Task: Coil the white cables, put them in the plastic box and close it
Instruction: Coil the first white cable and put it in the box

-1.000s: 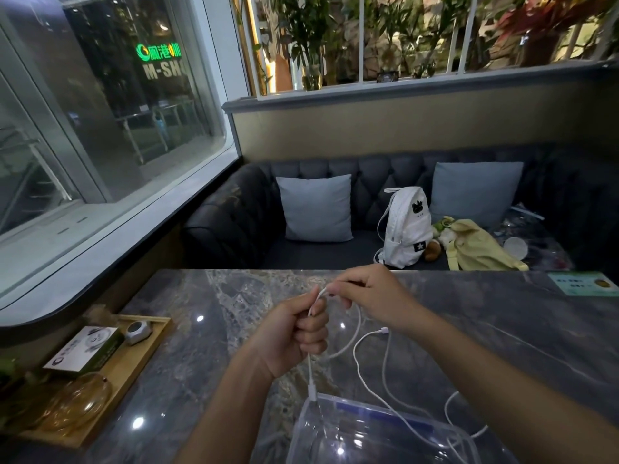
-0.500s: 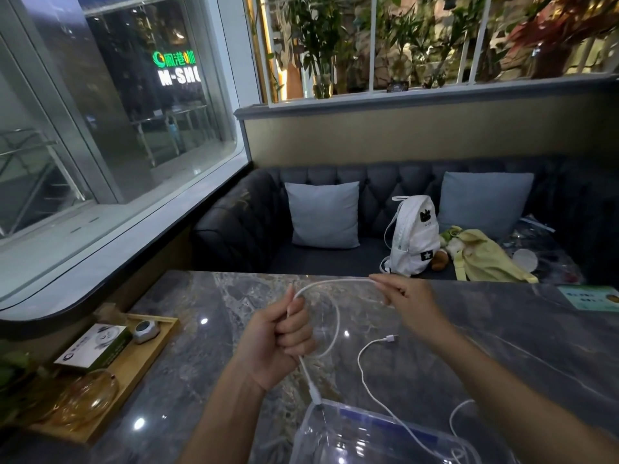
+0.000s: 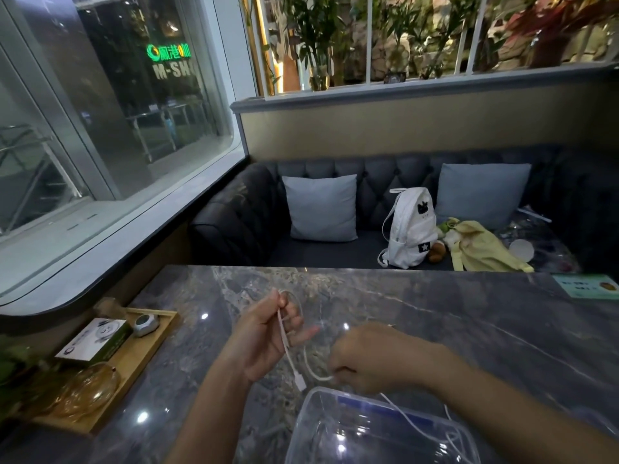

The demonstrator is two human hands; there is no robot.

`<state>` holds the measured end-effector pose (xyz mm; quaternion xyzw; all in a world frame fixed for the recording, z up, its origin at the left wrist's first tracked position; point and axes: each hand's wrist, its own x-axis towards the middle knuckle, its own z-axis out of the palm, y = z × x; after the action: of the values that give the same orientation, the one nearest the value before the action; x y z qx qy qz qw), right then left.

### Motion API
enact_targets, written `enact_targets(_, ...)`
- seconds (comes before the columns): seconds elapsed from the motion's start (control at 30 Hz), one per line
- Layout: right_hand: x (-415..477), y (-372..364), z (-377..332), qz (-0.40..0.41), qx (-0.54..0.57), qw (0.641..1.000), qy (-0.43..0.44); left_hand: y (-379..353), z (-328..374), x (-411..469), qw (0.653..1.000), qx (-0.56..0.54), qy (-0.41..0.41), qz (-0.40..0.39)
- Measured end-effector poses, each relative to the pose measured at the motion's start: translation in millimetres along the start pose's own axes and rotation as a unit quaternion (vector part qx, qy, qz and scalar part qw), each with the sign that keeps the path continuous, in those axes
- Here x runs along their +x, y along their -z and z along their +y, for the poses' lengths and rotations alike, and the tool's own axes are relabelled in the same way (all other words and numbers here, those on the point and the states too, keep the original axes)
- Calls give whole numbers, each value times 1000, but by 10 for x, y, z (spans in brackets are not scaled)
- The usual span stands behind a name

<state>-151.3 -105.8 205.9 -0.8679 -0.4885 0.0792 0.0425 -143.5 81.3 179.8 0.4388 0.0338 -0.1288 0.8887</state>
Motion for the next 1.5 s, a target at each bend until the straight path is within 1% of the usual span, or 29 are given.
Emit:
enact_targets(0.07,-1,138,-61,52,55,997,11,-43,-36,-31,999,42,13,-5)
enact_targets(0.13,21,244,-94,127,105,986,25,-100,-58,-80,996,78,22,-19)
enact_targets(0.2,58,288,-102,190,137,972,31,-157,-71,-120,993,102,25,-49)
enact_targets(0.27,91,286,-81,230,155,961,19,-206,-73,-139,989,132,30,-65)
enact_targets(0.33,92,273,-31,262,186,947,1,-232,-54,-145,988,143,25,-46)
enact_targets(0.4,61,268,31,292,231,928,-3,-211,-8,-136,994,110,10,-8)
enact_targets(0.47,12,267,84,290,241,926,-17,-166,58,-127,997,70,-2,25)
enact_targets(0.53,-25,261,116,252,213,944,-28,-141,99,-126,998,40,-9,42)
enact_targets(0.63,-15,231,65,176,162,971,-24,-203,70,-127,999,21,1,40)
enact_targets(0.7,33,203,2,163,154,974,-10,-282,1,-116,999,31,9,26)
enact_targets(0.77,71,196,-48,166,151,975,-5,-365,-84,-115,995,97,13,20)
enact_targets(0.83,85,211,-52,178,147,973,-10,-420,-161,-125,979,201,13,20)
enact_targets(0.9,72,247,-32,191,170,967,-2,-433,-180,-142,965,263,12,13)
enact_targets(0.97,35,277,22,210,232,950,6,-417,-120,-150,964,264,15,10)
enact_targets(1.07,-27,263,145,249,292,923,-24,-360,-26,-130,975,220,20,15)
enact_targets(1.13,-33,239,179,256,282,924,-30,-339,-19,-115,973,230,25,12)
enact_targets(1.27,39,232,169,244,214,946,-16,-391,-83,-94,960,273,58,-33)
enact_targets(1.33,60,245,174,247,204,947,-11,-396,-82,-80,959,269,75,-45)
enact_targets(1.43,71,255,206,281,224,933,-10,-361,-19,-54,969,221,93,-58)
enact_targets(1.5,70,265,253,292,276,915,-44,-332,30,-47,974,184,111,-74)
